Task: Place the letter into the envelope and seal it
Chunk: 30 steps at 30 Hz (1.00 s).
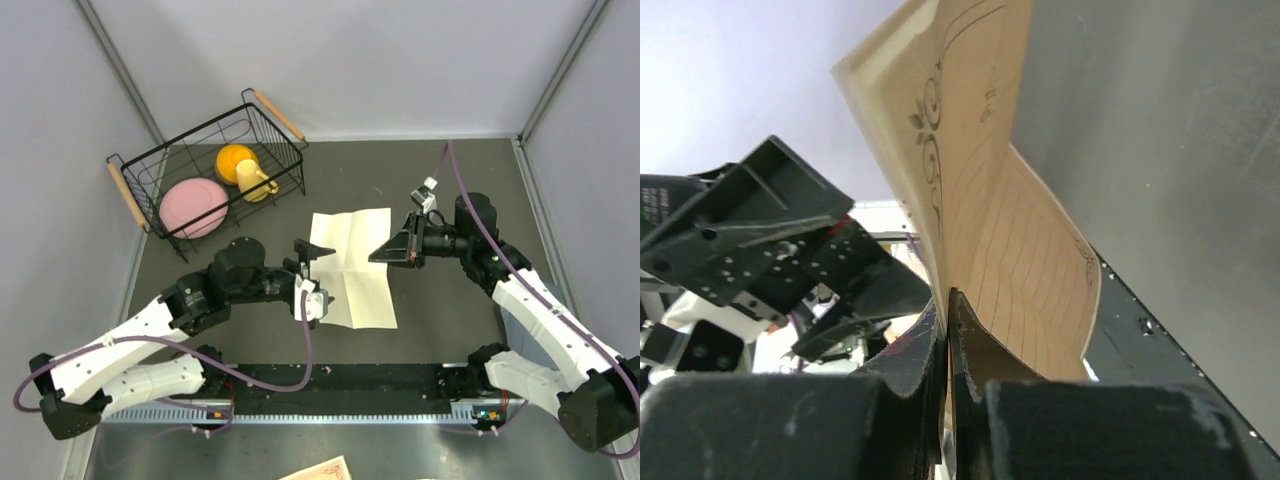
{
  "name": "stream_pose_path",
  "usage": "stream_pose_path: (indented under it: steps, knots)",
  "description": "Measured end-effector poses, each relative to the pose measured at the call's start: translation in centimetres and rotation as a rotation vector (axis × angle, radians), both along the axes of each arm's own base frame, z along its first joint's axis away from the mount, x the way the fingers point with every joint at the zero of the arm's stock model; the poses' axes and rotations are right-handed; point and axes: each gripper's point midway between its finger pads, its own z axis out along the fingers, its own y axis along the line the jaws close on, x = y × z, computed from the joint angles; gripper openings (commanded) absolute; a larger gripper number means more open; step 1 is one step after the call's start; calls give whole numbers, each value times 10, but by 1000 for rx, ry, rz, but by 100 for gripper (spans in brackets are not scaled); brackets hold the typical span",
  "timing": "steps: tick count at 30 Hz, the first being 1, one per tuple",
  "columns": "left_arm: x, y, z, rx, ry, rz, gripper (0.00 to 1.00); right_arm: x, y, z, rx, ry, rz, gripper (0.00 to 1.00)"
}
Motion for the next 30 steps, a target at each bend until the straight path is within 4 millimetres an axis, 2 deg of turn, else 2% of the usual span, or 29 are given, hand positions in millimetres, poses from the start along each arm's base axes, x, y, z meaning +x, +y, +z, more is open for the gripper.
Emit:
stream_pose_path:
  steps: [2, 8, 13, 17, 18, 22, 24, 25, 28, 30]
  knots:
    - [2, -6, -5, -4, -8, 16, 99, -1, 1, 4, 18, 17, 2, 0]
    - [1, -25, 1, -87, -37, 46, 99, -2, 3, 12, 55, 49, 7, 0]
    - [5, -41, -10, -101, -58, 84, 97, -3, 4, 14, 71, 80, 5, 0]
    - [22, -46, -19, -85, -84, 159, 82, -4, 4, 15, 80, 101, 6, 0]
    - [25, -46, -19, -83, -92, 174, 74, -4, 4, 16, 81, 106, 7, 0]
    - [37, -45, -14, -97, -140, 225, 60, -6, 4, 14, 83, 124, 13, 0]
    - [39, -45, -12, -104, -155, 235, 55, -7, 4, 12, 81, 132, 14, 0]
    - [39, -45, -12, -104, -159, 235, 47, -7, 4, 11, 80, 137, 14, 0]
    - [39, -44, -11, -104, -171, 229, 33, -8, 4, 8, 75, 149, 13, 0]
    - [38, -45, -9, -107, -178, 219, 27, -8, 4, 8, 74, 151, 12, 0]
